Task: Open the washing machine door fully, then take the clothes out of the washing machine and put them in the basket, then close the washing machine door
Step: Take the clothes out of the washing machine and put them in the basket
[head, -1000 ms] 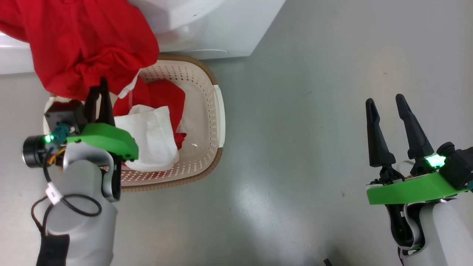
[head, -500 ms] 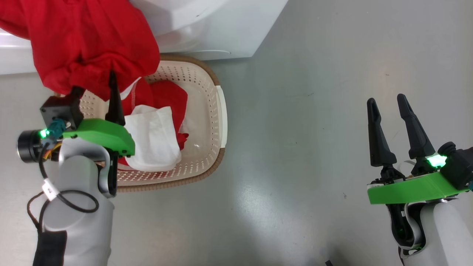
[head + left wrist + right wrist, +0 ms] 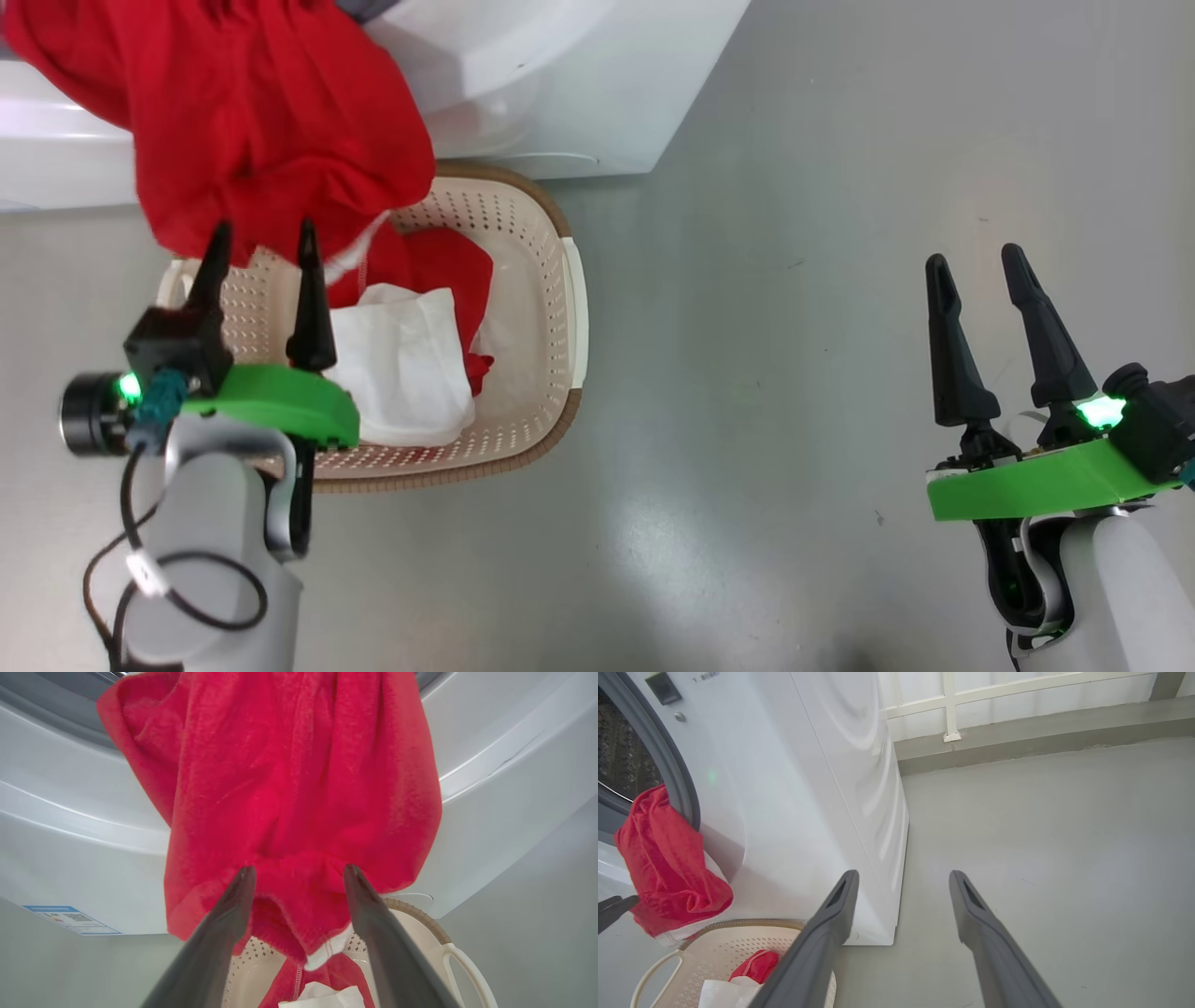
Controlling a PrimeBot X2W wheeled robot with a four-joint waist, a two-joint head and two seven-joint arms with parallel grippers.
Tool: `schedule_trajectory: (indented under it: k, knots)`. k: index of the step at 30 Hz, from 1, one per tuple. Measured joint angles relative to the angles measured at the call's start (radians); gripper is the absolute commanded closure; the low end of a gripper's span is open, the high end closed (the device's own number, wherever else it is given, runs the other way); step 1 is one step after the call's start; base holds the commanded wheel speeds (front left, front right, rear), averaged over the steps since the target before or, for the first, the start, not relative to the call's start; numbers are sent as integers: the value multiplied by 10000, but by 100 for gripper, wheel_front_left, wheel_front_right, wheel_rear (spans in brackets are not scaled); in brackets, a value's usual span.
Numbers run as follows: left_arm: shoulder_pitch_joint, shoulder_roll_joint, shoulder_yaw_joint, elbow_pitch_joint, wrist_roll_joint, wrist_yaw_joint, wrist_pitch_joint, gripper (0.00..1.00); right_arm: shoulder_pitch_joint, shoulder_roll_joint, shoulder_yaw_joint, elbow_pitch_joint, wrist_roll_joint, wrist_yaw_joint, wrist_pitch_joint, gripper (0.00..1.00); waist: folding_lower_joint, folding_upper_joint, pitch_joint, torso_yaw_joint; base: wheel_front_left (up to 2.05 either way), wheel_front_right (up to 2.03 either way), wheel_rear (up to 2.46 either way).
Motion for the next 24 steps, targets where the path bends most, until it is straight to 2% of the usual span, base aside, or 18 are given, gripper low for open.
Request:
schedule_trajectory:
  k: [3,18,24]
  knots:
    - [494,8,27,-585,6,134,0,0,37,0,21,29,-25,0,2,0,0,0,-122,13,0,0,0]
    - [2910,35,-73,-3668,-105,236,0,0,351,-19,-29,73,-71,0,2,0,0,0,-503,77,0,0,0]
    - [3462,67,-299,-4569,-165,451,0,0,500,-27,-138,61,-71,0,2,0,0,0,-514,191,0,0,0]
